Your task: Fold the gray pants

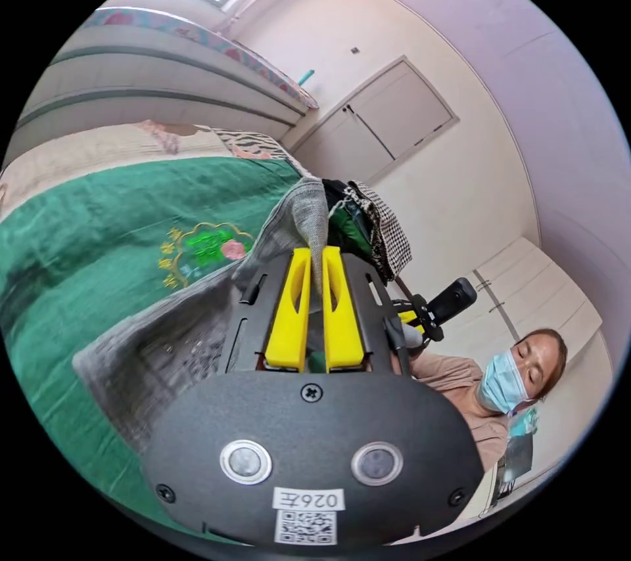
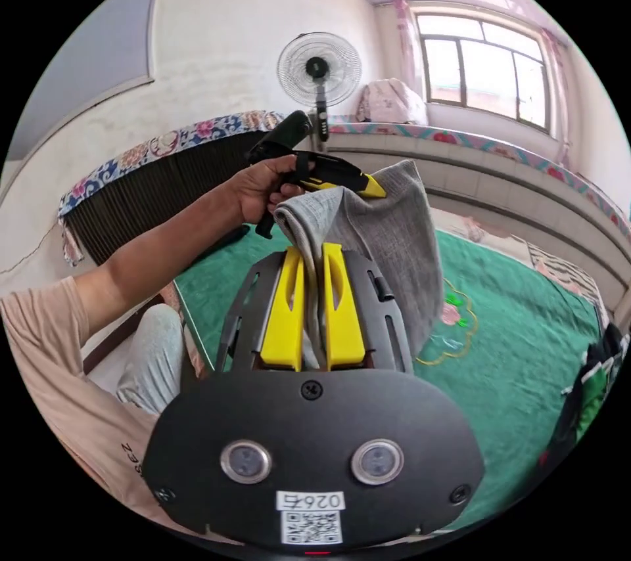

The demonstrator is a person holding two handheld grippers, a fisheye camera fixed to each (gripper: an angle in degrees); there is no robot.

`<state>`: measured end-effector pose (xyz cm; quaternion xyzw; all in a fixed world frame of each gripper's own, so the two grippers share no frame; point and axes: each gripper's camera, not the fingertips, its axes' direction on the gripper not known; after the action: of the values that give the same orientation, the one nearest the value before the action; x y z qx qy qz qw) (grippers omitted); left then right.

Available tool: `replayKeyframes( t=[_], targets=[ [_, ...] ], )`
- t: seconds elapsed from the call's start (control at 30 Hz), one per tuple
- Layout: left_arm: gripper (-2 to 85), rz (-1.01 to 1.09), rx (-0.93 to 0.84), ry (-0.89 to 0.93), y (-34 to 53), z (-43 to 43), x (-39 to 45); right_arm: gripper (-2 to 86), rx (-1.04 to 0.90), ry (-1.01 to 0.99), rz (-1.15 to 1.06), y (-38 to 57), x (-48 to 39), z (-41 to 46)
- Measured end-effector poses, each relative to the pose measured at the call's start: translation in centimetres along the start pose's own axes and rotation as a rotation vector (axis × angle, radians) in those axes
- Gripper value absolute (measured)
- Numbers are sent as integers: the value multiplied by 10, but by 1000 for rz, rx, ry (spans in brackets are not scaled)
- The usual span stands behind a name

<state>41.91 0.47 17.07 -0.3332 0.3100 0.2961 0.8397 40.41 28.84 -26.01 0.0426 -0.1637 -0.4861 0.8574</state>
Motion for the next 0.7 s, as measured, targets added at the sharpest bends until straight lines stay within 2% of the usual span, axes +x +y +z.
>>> replayKeyframes(
  t=[0.1,0.23,0.3,0.37,0.43,0.5,0.6,0.7],
  targets=[
    [9,-113,9,-40,51,-42,-72,29,-161,-51,-76,20,-20,60],
    [12,-279,15,15,112,-57,-155,6,-302,1,3,72,35,105],
    [15,-322,127,176,145,-63,-187,-3,-376,-36,86,93,75,126],
    [15,-338,195,233,162,-68,-196,-8,-458,-133,160,115,111,149],
    [15,-328,221,220,170,-76,-194,-10,-573,-238,237,148,144,183],
    [5,-287,279,127,178,-93,-174,-11,-615,-268,263,171,155,201],
    [-7,-171,415,-23,185,-116,-124,-11,-621,-282,291,191,163,209],
    [-9,-30,462,-148,181,-109,-71,-11,-617,-266,287,205,162,204]
  ],
)
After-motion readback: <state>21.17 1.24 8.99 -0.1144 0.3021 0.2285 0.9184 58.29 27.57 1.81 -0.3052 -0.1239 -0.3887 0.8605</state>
